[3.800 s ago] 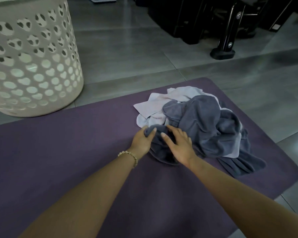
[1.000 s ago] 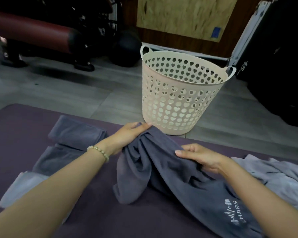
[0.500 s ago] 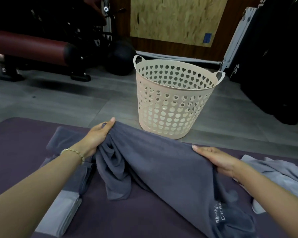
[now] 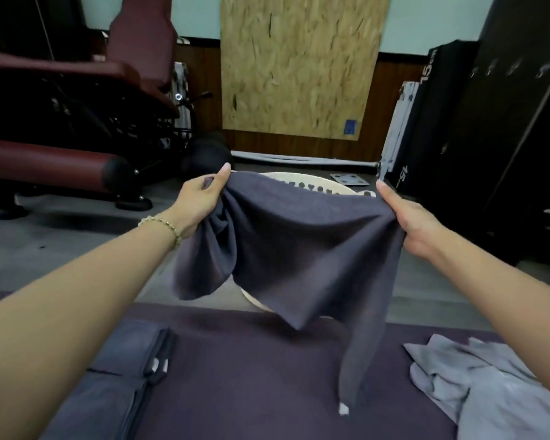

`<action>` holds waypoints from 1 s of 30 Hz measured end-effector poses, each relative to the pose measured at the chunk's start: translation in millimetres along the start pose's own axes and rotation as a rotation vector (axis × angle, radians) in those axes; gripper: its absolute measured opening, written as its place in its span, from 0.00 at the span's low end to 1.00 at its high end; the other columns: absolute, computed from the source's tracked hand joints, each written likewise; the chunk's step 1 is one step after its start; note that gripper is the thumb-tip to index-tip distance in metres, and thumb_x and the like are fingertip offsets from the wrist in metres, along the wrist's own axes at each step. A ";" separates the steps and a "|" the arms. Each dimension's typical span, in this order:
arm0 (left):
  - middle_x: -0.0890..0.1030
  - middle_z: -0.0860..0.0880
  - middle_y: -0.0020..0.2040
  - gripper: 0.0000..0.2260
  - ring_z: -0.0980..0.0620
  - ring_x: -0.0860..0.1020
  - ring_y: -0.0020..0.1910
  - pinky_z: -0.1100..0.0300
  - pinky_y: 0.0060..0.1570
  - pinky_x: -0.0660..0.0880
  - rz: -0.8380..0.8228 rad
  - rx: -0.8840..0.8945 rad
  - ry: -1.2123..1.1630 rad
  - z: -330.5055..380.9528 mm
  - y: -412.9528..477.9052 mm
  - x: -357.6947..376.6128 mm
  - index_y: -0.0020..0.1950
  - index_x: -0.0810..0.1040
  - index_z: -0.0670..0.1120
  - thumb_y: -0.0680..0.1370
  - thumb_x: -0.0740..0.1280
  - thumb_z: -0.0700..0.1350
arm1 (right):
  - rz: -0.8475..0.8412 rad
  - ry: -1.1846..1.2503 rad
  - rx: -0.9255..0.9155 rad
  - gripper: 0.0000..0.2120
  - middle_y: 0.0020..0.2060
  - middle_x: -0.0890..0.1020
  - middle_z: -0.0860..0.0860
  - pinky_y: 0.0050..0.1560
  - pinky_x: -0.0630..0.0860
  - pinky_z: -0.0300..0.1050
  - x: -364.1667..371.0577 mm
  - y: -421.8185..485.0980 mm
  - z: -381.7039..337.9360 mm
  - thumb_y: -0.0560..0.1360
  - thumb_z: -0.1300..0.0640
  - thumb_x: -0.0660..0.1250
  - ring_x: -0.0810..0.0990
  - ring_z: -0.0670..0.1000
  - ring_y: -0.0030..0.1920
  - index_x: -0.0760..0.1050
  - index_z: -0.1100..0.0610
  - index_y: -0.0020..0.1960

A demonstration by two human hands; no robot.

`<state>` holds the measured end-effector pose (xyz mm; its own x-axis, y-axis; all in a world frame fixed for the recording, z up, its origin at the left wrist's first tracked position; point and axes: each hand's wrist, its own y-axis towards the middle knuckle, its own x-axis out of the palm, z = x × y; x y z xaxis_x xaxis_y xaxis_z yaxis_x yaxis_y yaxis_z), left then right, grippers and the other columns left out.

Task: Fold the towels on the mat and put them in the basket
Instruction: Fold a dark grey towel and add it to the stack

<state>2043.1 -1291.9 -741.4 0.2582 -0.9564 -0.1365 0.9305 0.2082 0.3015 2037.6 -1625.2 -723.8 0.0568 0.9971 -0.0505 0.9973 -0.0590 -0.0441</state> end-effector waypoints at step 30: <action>0.63 0.38 0.73 0.35 0.38 0.64 0.71 0.50 0.70 0.61 -0.136 -1.054 0.701 -315.6 -274.4 -49.6 0.74 0.58 0.37 0.78 0.59 0.61 | -0.675 -0.578 0.494 0.14 0.38 0.77 0.45 0.39 0.70 0.34 138.5 -123.5 366.0 0.79 0.45 0.59 0.74 0.43 0.38 0.75 0.52 0.42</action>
<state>1857.0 -1236.9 -1115.2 -0.0738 -0.7370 -0.6718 0.6319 0.4866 -0.6033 1905.1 -1497.3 -1090.5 -0.6730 0.6612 -0.3317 0.6742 0.3638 -0.6427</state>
